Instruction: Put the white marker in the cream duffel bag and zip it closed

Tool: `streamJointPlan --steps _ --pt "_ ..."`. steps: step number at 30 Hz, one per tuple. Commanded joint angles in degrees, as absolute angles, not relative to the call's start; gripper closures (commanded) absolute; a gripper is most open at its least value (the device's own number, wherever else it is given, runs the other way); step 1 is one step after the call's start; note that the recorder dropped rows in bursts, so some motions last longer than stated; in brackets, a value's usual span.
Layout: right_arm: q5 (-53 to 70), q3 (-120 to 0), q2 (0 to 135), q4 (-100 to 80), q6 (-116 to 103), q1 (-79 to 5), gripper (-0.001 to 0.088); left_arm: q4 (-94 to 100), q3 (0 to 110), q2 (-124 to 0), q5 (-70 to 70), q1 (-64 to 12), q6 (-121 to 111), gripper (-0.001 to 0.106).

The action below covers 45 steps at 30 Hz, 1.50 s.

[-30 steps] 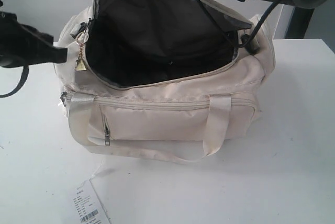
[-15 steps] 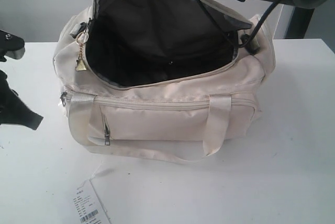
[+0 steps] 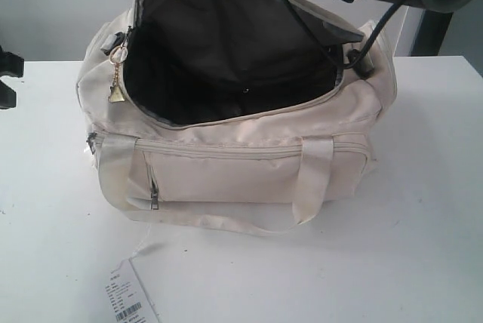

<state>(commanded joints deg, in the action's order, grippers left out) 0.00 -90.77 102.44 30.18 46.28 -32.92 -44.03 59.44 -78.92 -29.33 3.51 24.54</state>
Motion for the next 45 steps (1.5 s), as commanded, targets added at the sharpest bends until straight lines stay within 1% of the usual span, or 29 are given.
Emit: streamJointPlan --steps 2,3,6,7,9,11,13,14,15,19,26,32,34,35,37,38,42,45 --pt "0.0 -90.8 102.4 30.2 46.3 -32.9 0.0868 -54.7 61.7 -82.0 -32.9 4.2 35.9 0.105" --pt "0.0 -90.8 102.4 30.2 46.3 -32.9 0.0868 -57.1 62.9 -83.2 -34.9 4.4 40.0 0.105" --pt "0.0 -90.8 102.4 30.2 46.3 -32.9 0.0868 -58.8 66.4 -86.7 -38.5 4.5 41.3 0.104" --pt "0.0 -90.8 102.4 30.2 46.3 -32.9 0.0868 -58.7 67.3 -87.6 -38.5 4.5 41.4 0.101" --pt "0.0 -90.8 102.4 30.2 46.3 -32.9 0.0868 -60.4 68.3 -88.8 -38.5 4.5 42.7 0.087" --pt "0.0 -90.8 102.4 30.2 46.3 -32.9 0.0868 -63.9 68.8 -90.0 -38.3 4.5 45.7 0.067" --pt "0.0 -90.8 102.4 30.2 46.3 -32.9 0.0868 -67.7 68.8 -90.8 -36.8 4.5 48.9 0.051" --pt "0.0 -90.8 102.4 30.2 46.3 -32.9 0.0868 -69.4 68.8 -91.5 -35.8 4.5 49.9 0.045" --pt "0.0 -90.8 102.4 30.2 46.3 -32.9 0.0868 -70.5 68.8 -92.0 -34.4 4.5 50.5 0.043" --pt "0.0 -90.8 102.4 30.2 46.3 -32.9 0.0868 -75.3 69.1 -95.7 -30.0 4.5 54.3 0.047" --pt "0.0 -90.8 102.4 30.2 46.3 -32.9 0.0868 -76.2 74.2 -101.7 -33.4 4.5 54.4 0.047" --pt "0.0 -90.8 102.4 30.2 46.3 -32.9 0.0868 -78.2 74.8 -104.2 -34.1 4.4 55.9 0.047" --pt "0.0 -90.8 102.4 30.2 46.3 -32.9 0.0868 -79.9 74.8 -104.8 -35.1 4.4 57.5 0.049" --pt "0.0 -90.8 102.4 30.2 46.3 -32.9 0.0868 -80.8 74.8 -105.0 -36.0 4.4 58.8 0.051" --pt "0.0 -90.8 102.4 30.2 46.3 -32.9 0.0868 -82.5 74.8 -105.3 -37.5 4.4 61.3 0.06" --pt "0.0 -90.8 102.4 30.2 46.3 -32.9 0.0868 -83.2 74.8 -105.4 -38.1 4.4 62.0 0.067" --pt "0.0 -90.8 102.4 30.2 46.3 -32.9 0.0868 -84.7 74.8 -105.5 -40.4 4.4 64.7 0.104" --pt "0.0 -90.8 102.4 30.2 46.3 -32.9 0.0868 -85.4 74.8 -105.5 -41.5 4.4 66.2 0.105"
